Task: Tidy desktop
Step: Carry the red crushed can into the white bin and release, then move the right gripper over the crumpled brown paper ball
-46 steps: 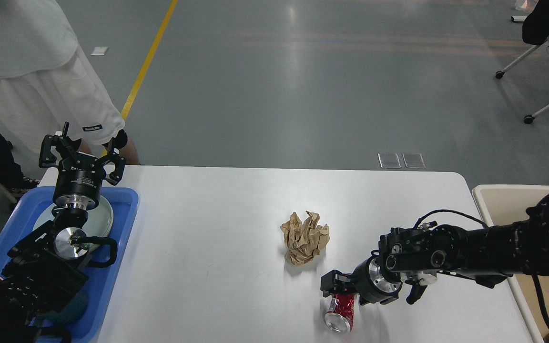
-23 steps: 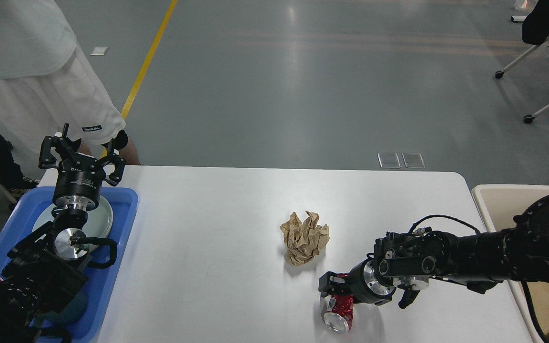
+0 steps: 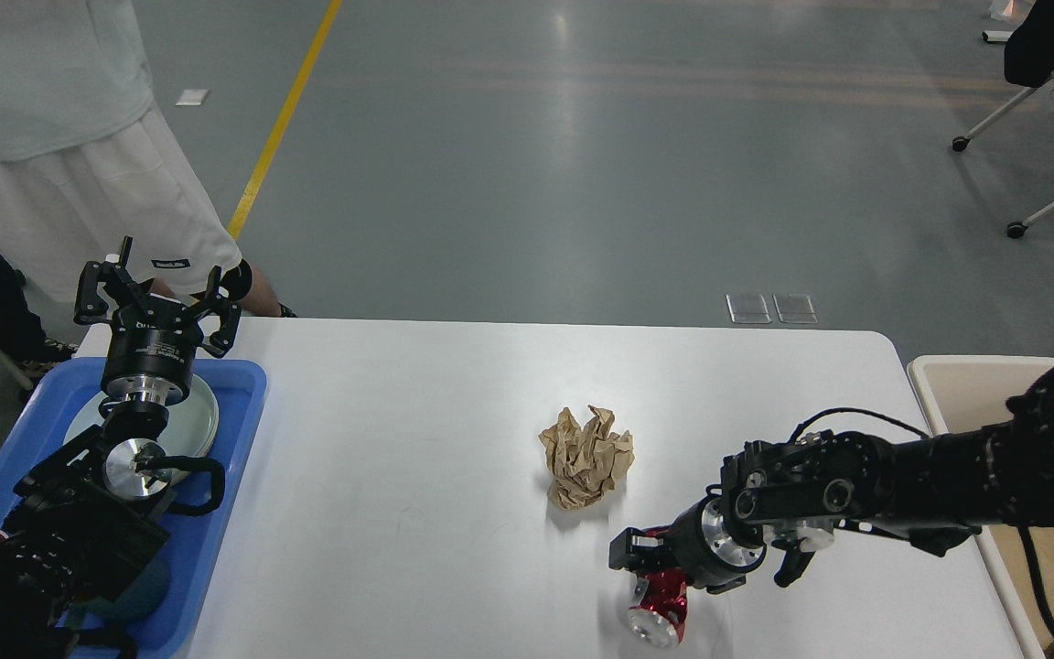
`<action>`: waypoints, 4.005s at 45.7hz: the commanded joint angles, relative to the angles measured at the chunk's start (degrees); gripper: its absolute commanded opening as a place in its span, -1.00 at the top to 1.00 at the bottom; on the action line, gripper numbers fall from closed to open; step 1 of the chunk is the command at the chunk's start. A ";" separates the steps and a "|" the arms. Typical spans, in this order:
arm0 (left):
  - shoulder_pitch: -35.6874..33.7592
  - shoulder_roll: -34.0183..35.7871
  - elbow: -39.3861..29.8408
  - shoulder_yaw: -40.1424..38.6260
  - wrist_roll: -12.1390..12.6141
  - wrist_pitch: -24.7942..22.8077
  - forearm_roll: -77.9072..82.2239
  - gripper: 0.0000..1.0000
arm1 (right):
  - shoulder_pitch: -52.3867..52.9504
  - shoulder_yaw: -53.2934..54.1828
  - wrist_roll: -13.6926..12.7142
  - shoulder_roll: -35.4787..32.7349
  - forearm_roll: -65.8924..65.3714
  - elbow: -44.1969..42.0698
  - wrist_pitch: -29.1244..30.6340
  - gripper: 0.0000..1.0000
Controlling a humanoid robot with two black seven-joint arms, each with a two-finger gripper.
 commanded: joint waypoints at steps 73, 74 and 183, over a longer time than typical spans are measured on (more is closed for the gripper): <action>0.00 -0.01 0.00 0.00 0.02 0.00 0.00 -0.93 | -23.28 8.19 0.62 -21.41 5.36 -46.03 -15.79 -1.00; 0.00 -0.01 0.00 0.00 0.02 -0.09 0.00 -0.93 | -23.64 8.01 0.62 -21.23 5.27 -46.03 -15.79 -1.00; 0.00 -0.01 0.00 0.00 0.02 0.00 0.00 -0.93 | 4.49 -3.60 0.36 18.23 12.83 -20.81 -8.23 -1.00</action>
